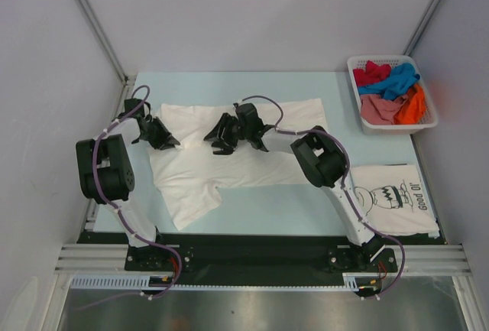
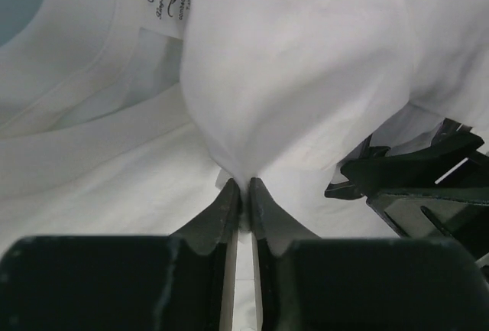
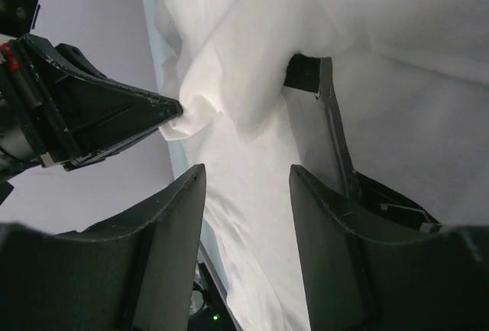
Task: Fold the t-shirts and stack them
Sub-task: Fold the tshirt
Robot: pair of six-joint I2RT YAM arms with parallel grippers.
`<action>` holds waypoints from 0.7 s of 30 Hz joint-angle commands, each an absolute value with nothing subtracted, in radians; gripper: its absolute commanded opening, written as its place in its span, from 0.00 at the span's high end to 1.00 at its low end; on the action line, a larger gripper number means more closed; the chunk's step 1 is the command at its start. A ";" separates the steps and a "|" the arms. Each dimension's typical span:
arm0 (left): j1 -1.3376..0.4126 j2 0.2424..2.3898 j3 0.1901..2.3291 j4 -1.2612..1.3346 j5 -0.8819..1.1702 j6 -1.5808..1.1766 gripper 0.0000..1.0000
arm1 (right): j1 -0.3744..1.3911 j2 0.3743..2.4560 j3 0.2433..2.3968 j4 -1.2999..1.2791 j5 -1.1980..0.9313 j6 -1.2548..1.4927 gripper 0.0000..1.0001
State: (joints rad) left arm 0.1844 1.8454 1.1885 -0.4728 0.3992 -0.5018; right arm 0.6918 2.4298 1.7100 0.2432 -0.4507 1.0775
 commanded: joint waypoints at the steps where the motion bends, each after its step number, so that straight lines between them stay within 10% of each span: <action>1: 0.186 1.815 1.229 -0.436 0.452 -0.506 0.88 | 0.698 2.445 1.733 0.290 -0.423 1.097 0.47; 21: 0.189 1.967 1.359 -0.060 0.663 -0.745 1.00 | 0.706 2.545 1.795 0.425 -0.419 1.245 0.84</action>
State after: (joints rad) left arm 0.1844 1.9659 1.3258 -0.1860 0.6067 -0.6930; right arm 0.6964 2.5271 1.7439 0.3500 -0.4335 1.1984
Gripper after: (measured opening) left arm 0.012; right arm 0.159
